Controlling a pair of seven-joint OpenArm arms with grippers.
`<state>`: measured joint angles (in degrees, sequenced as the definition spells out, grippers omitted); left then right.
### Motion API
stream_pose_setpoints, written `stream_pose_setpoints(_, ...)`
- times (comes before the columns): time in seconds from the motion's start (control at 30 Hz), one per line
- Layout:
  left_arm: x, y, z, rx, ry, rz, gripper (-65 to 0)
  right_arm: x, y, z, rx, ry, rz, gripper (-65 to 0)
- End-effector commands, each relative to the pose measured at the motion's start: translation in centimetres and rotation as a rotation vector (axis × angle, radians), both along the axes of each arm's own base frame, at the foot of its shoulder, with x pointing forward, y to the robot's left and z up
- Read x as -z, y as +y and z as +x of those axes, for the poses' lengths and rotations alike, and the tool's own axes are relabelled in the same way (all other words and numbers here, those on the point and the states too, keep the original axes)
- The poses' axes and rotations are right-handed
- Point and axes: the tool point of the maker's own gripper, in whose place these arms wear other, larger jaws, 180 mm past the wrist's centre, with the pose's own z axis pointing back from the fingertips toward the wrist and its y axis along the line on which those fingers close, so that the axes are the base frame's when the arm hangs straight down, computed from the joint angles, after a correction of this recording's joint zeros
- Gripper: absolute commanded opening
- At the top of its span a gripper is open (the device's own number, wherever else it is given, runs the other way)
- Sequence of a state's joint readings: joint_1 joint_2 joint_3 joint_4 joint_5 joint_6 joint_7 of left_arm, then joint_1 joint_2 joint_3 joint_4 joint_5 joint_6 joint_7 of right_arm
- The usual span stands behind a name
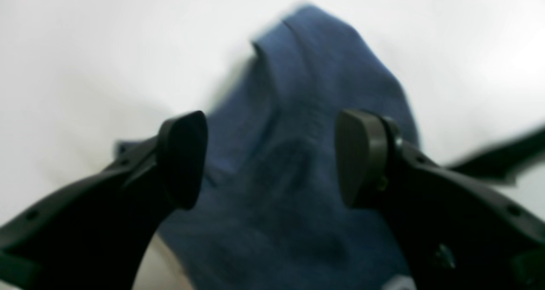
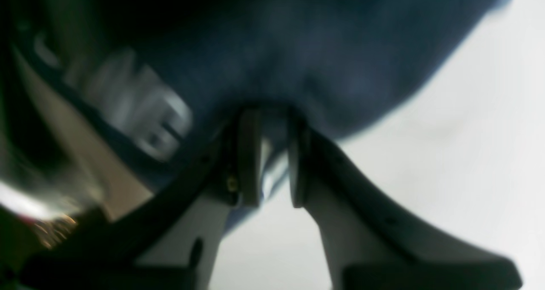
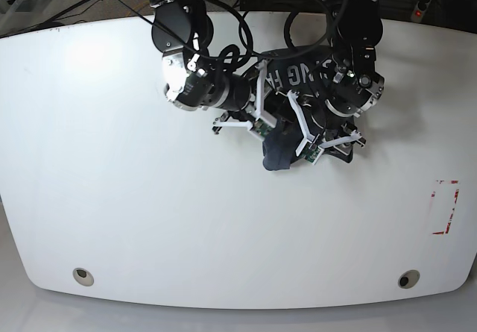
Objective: Fold the T-shirt properly
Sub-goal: 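Grasp the folded bundle with the left gripper and carry it to the table edge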
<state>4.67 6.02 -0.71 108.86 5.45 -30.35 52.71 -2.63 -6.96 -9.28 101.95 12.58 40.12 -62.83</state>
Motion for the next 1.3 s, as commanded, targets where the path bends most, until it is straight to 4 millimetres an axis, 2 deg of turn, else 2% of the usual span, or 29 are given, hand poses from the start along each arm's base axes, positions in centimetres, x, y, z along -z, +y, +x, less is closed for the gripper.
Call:
stream_pose_setpoints(0.0, -1.7, 0.4, 0.9, -0.052, -0.062, -0.034, -22.1, -1.2, -1.9, 1.8, 0.055, -0.035, 0.035, -54.2)
stream_pose_setpoints(0.17, -0.8, 1.4, 0.0, -0.166, -0.034, -0.069, -22.2, -1.3, -4.2, 2.7, 0.074, -0.05, 0.025, -54.2)
stream_pose_setpoints(0.23, -1.0, 1.3, 0.0, -0.175, -0.06, -0.09, -22.2, -1.4, -4.8, 3.0, 0.073, -0.06, 0.01, -54.2)
stream_pose_setpoints(0.33, 0.1, 0.8, -1.6, -0.169, -0.065, -0.121, -21.8, -1.4, -5.1, 3.1, 0.073, -0.065, 0.001, -54.2)
stream_pose_setpoints(0.43, 0.8, 0.6, -2.1, -0.168, -0.062, -0.134, -21.8, -1.3, -6.1, 3.5, 0.096, -0.07, -0.012, -54.2)
stream_pose_setpoints(0.57, 5.0, 0.9, -3.9, -0.18, 0.053, -0.126, -22.1, -1.4, -7.5, 4.1, 0.145, -0.069, -0.005, -54.2)
stream_pose_setpoints(0.7, 9.0, 3.2, -5.0, -0.246, 0.135, -0.124, -21.8, -1.5, -8.6, 4.5, 0.183, -0.071, -0.006, -54.2)
stream_pose_setpoints(0.77, 9.9, 5.0, -4.6, -0.254, 0.147, -0.091, -21.8, -1.6, -9.0, 4.7, 0.195, -0.074, -0.006, -54.2)
stream_pose_setpoints(0.97, 9.5, 10.9, -3.2, -0.201, 0.126, 0.064, -21.7, -1.6, -10.8, 5.1, 0.249, -0.075, -0.011, -54.5)
stream_pose_setpoints(1.13, 8.6, 20.1, -2.1, -0.186, 0.154, 0.22, -21.7, -1.5, -11.7, 5.2, 0.28, -0.072, -0.012, -54.7)
stream_pose_setpoints(1.2, 8.6, 22.7, -2.0, -0.186, 0.183, 0.241, -21.7, -1.5, -11.8, 5.1, 0.28, -0.072, -0.016, -54.7)
stream_pose_setpoints(1.27, 8.3, 26.1, -1.6, -0.195, 0.219, 0.264, -21.7, -1.9, -12.5, 5.2, 0.277, -0.094, -0.037, -54.7)
